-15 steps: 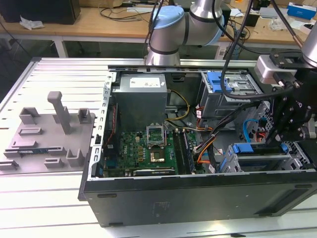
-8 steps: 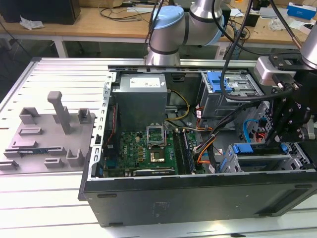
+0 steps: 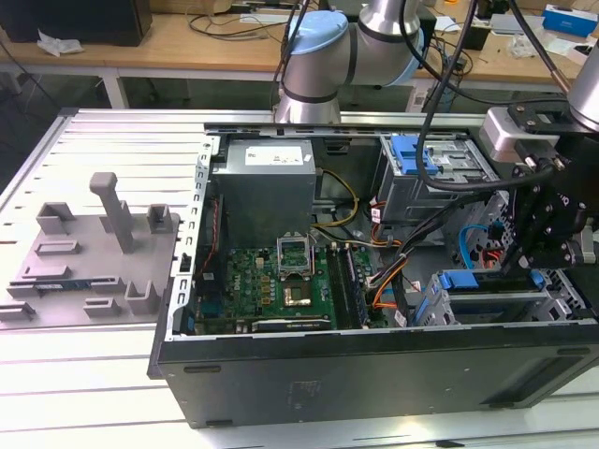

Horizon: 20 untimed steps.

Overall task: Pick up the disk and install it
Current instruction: 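Insert the first disk wire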

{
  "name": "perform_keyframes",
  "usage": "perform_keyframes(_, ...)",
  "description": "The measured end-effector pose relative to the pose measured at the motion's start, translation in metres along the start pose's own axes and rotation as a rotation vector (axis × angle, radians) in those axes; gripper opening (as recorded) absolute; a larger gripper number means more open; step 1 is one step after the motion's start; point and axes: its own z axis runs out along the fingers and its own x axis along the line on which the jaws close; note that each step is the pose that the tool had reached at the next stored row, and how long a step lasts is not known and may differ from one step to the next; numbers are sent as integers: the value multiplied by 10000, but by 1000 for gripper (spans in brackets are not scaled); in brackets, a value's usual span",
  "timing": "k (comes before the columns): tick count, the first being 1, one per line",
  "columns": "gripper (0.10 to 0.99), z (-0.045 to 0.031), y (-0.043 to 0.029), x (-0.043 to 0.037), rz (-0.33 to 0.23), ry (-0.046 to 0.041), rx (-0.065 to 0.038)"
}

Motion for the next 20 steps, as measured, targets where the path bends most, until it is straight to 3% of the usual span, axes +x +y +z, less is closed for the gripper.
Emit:
perform_keyframes(15,180,-11,-2,20,-25,21,-13)
perform_keyframes(18,306,-164,-8,22,-25,22,-11)
perform_keyframes(20,306,-282,-13,24,-26,23,-11)
